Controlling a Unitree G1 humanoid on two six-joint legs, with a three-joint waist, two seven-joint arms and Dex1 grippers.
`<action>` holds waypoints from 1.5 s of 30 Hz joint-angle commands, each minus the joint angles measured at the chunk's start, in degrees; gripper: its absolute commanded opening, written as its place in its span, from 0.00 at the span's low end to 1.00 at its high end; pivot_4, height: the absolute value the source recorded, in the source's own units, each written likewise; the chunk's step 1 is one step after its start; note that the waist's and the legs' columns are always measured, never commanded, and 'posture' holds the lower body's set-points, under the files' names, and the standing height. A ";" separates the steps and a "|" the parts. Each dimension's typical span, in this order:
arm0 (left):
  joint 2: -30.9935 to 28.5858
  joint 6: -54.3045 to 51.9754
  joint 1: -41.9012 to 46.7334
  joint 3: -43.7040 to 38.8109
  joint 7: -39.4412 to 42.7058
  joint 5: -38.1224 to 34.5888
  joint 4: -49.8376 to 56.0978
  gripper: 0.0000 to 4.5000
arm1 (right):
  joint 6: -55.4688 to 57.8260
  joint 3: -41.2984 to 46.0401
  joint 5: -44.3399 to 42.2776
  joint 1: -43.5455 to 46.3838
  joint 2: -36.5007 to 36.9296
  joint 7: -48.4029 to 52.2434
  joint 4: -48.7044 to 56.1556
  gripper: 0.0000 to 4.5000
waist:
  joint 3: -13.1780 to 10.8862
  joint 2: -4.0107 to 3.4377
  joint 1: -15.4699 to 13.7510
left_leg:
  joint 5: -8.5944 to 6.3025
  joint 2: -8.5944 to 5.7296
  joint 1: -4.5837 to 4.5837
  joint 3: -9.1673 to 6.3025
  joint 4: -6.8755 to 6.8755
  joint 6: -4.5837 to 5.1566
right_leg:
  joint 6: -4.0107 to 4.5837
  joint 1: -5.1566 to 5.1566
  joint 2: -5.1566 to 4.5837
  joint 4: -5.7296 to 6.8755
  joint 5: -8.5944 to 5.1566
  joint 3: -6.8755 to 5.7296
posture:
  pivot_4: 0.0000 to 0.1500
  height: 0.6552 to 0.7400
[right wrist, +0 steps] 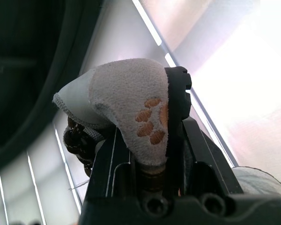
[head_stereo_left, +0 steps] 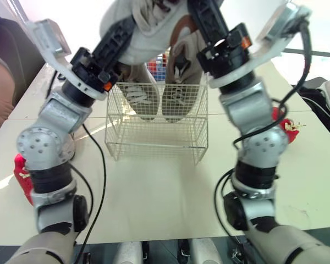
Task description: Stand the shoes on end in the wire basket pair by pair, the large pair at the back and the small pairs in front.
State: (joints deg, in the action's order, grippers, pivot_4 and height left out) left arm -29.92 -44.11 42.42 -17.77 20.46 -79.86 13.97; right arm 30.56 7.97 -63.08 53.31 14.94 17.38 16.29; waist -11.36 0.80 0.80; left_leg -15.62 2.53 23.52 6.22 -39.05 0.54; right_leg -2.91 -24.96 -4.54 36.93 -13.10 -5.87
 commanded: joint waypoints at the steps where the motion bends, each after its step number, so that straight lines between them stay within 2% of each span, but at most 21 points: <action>1: -9.71 -5.38 -2.70 2.56 5.17 5.02 6.09 0.70 | 1.09 3.51 4.75 4.47 15.11 18.52 -9.60 0.14 | -0.02 -0.01 -0.25 | -0.02 -0.01 0.00 0.00 0.01 0.03 | 0.00 0.00 -0.01 -0.03 -0.01 -0.01 | 1.00 1.00; 5: -23.29 -9.13 -5.25 3.15 11.14 9.88 12.97 0.70 | -2.17 0.05 13.62 9.58 27.09 37.26 -24.96 0.14 | -0.06 -0.01 0.05 | -0.06 0.01 0.08 0.00 0.14 0.09 | 0.01 0.05 0.03 -0.48 -0.01 -0.04 | 1.00 1.00; 7: -27.91 -10.46 -6.23 2.70 13.31 10.33 15.36 0.70 | -3.41 -2.28 17.10 11.23 28.85 43.82 -29.68 0.14 | -0.04 -0.13 0.28 | -0.07 0.03 0.15 0.06 0.22 0.09 | 0.02 -0.05 0.05 -0.57 0.00 -0.01 | 1.00 1.00; 10: -31.38 -12.27 -8.67 0.93 14.86 8.14 17.34 0.70 | -6.76 -5.32 22.70 12.45 28.57 50.99 -36.00 0.14 | -0.05 -0.13 0.35 | -0.05 0.07 0.02 0.12 0.49 0.06 | 0.01 -0.06 0.07 -0.64 0.00 0.02 | 1.00 1.00; 15: -31.09 -11.84 -11.73 -0.03 14.03 8.08 18.18 0.70 | -9.64 -5.93 26.83 13.91 25.20 55.33 -41.70 0.14 | -0.08 -0.14 0.01 | 0.26 0.07 0.00 0.10 0.78 -0.44 | 0.04 -0.17 0.10 -0.64 0.02 0.04 | 1.00 1.00; 23: -30.46 -11.54 -12.63 -0.26 13.41 8.41 17.20 0.70 | -13.92 -7.46 32.55 11.68 22.39 58.59 -41.78 0.14 | -0.08 -0.13 -0.11 | 0.36 0.01 0.07 0.13 0.81 -0.62 | 0.03 -0.20 0.02 -0.67 0.02 0.02 | 1.00 1.00; 31: -29.45 -10.94 -13.47 1.41 14.85 11.99 17.16 0.70 | -12.38 -8.35 34.15 7.70 20.57 60.58 -39.46 0.14 | -0.08 -0.14 -0.12 | 0.37 0.01 0.07 0.13 0.81 -0.64 | 0.03 -0.20 0.04 -0.66 0.02 0.00 | 1.00 1.00; 38: -28.58 -10.89 -13.93 1.47 15.30 13.14 17.43 0.71 | -13.22 -6.85 35.81 7.66 21.30 59.48 -40.12 0.86 | -0.08 -0.14 -0.10 | 0.37 0.02 0.07 0.12 0.81 -0.65 | 0.03 -0.19 0.05 -0.66 0.02 0.00 | 1.00 1.00; 45: -28.41 -10.77 -14.39 1.57 15.95 13.99 17.11 0.71 | -10.24 -4.48 34.38 5.14 25.38 58.83 -35.40 0.86 | -0.07 -0.13 -0.18 | 0.38 0.01 0.07 0.12 0.81 -0.65 | 0.03 -0.19 0.04 -0.65 0.02 0.00 | 1.00 1.00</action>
State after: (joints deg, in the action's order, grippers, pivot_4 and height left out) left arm -58.21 -55.85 27.78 -15.31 36.05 -66.51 30.45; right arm 19.44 0.79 -27.34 58.32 38.88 76.69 -22.21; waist -11.43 0.67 0.62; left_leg -15.25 2.54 23.58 6.34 -38.24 -0.11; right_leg -2.88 -25.15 -4.50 36.27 -13.08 -5.88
